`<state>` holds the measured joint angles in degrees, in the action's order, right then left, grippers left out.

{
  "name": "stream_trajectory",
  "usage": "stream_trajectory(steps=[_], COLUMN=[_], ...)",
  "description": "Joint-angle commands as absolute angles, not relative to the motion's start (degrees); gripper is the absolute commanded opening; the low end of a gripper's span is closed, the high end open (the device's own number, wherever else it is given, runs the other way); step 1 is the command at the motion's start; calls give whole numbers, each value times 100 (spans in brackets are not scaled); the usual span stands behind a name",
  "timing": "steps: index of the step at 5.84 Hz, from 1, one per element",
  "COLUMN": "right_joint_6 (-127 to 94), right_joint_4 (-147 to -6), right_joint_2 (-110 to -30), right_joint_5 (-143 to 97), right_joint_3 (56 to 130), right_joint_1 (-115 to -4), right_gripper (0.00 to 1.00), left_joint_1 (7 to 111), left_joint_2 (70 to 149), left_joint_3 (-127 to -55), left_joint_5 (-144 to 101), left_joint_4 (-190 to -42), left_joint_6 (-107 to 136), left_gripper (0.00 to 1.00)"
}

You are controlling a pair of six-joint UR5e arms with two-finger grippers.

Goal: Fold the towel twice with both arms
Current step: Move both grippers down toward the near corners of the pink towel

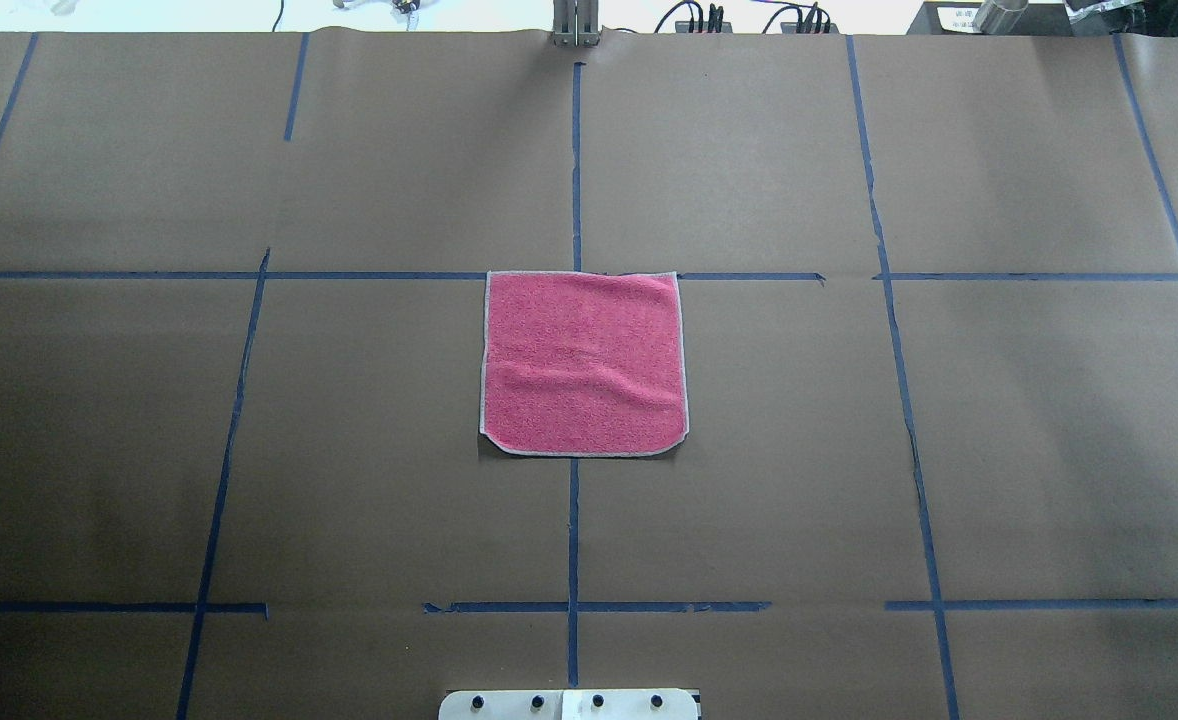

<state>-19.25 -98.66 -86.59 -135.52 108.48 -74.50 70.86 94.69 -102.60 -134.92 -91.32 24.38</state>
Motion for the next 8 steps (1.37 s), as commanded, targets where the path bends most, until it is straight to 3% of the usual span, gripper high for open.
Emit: stream_trajectory(steps=[1, 5, 8], right_joint_6=[-3935, -7866, -8920], right_joint_4=[-9844, -9835, -9817], right_joint_2=[-8133, -6508, -6249], right_joint_5=[-13474, -11712, -11058], right_joint_3=[11171, 11101, 11109], right_joint_1=[-6613, -3962, -2937], right_gripper=[100, 100, 100], left_joint_1=[5791, 3476, 2769], left_joint_2=[10478, 12090, 12620], left_joint_3=[-10555, -10503, -10267], left_joint_5=[-13439, -11965, -11295], left_joint_4=[-9114, -9062, -9061], left_joint_6=[4917, 8884, 11068], left_gripper=[100, 100, 100])
